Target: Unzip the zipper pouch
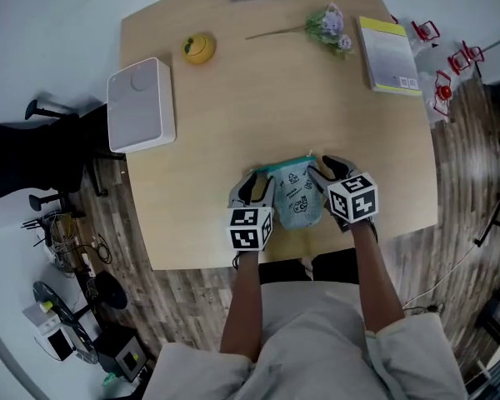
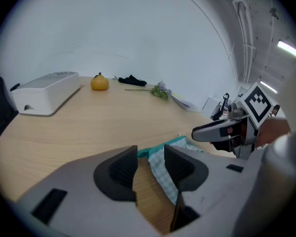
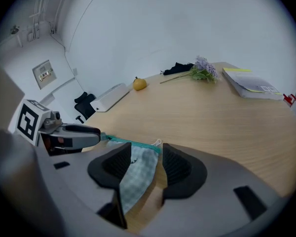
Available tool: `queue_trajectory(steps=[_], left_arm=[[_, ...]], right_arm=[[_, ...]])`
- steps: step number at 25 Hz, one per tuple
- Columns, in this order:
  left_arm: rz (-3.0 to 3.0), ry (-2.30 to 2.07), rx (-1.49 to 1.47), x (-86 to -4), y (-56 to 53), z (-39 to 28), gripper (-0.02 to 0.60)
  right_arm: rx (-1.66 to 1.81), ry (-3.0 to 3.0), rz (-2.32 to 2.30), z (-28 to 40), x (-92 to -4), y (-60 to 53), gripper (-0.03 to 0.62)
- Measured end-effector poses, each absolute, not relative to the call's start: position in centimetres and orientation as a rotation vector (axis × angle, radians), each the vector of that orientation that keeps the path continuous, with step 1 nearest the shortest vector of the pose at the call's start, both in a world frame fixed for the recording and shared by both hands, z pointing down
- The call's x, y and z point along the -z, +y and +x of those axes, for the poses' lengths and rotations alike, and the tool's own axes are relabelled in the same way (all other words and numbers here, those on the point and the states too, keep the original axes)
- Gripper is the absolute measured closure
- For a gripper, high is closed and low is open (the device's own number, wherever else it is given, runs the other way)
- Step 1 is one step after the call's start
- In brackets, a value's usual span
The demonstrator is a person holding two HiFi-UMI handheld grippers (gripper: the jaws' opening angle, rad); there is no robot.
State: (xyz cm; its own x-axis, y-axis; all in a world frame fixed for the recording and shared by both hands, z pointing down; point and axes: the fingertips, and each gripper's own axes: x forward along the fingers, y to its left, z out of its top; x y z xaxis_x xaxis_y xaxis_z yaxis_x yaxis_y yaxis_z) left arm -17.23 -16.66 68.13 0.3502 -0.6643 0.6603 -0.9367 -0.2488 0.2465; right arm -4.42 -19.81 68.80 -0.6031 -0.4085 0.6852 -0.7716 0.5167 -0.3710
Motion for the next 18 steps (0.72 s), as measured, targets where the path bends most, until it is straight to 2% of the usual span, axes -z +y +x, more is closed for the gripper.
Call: queue_trajectory(steps=[11,18], left_arm=[[2.004,-1.401,-0.798,-72.4,-16.9,-15.9,0.408],[2.079,-1.393,-0.944,-72.8,-16.5,-15.3,0.41]], right_arm=[[-0.589,-2.108,0.988,-5.1,-72.3,-20.0,0.391],[-0.552,-2.086,0.986,-5.1,-72.8,-19.4,0.404]])
